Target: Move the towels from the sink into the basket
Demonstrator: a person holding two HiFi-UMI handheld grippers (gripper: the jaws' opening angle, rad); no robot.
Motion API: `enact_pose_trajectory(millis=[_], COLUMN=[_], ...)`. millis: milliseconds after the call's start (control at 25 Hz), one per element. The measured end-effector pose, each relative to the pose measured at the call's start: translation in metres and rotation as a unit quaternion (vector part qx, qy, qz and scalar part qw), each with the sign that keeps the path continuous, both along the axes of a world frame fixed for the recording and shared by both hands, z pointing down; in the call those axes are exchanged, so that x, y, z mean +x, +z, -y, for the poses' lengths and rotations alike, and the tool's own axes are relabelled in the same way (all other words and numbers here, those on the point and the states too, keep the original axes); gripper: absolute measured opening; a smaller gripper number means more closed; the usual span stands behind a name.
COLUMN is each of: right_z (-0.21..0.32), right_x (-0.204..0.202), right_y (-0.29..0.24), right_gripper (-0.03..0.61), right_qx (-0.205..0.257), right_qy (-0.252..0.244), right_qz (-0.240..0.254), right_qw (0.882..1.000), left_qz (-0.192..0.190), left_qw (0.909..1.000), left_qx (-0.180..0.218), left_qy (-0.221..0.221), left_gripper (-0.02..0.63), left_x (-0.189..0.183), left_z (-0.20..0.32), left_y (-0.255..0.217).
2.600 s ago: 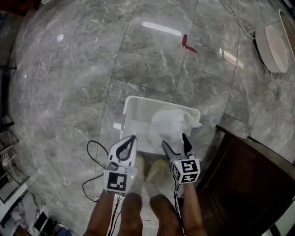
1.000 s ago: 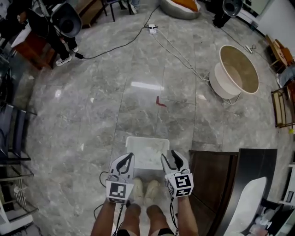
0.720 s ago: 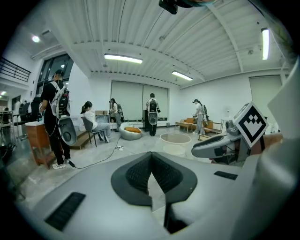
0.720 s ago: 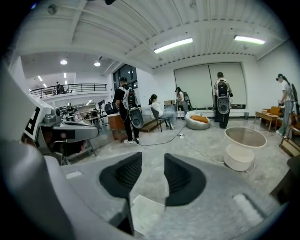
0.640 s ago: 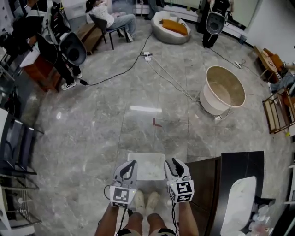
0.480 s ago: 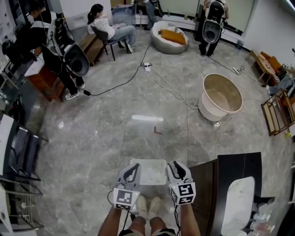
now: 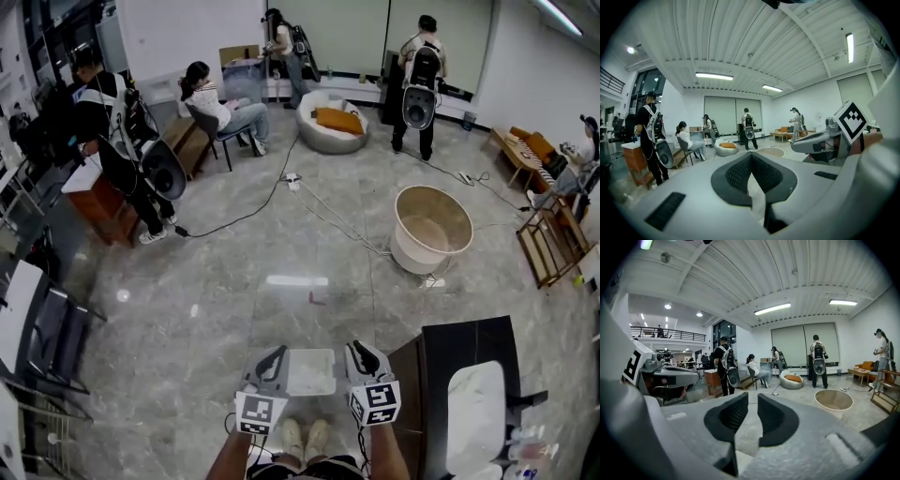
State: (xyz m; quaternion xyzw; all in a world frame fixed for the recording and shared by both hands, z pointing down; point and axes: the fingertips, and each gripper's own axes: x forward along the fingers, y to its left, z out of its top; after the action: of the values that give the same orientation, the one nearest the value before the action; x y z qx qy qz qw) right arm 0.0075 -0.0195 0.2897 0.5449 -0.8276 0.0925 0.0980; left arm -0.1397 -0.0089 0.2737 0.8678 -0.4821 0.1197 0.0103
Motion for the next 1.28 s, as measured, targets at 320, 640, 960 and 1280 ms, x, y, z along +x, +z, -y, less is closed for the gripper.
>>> enact_pose_trajectory(millis=[320,640,960,1280], right_z=[-0.037,-0.057,-0.059,-0.060], right_x=[0.011,0.010,0.011,0.008], right_y=[-0.030,-0.036,-0.035,-0.034], right_gripper=[0.040,0.002,0.001,0.000], right_qx=[0.022,0.030,0.037,0.034], right_qy=[0.015,0.017,0.024,0.025], right_qz=[-0.008,-0.021,-0.026,-0.027], right_qw=[1.000,0.999,0.999,0.999], left_qz=[0.004,0.012,0.004,0.002], left_qw=[0.9998,0.9997,0.9997,0.9998], left_qx=[0.016,0.012,0.019,0.014], left_qy=[0.011,0.016,0.013,0.012], left_gripper=[0.009,0.009,0.009,0.009], left_x=[0.002,-0.004,-0.005,-0.008], left_z=[-0.029,-0.048,-0.049,-0.047], left_y=[-0.025,-0.023,-0.023,-0.023])
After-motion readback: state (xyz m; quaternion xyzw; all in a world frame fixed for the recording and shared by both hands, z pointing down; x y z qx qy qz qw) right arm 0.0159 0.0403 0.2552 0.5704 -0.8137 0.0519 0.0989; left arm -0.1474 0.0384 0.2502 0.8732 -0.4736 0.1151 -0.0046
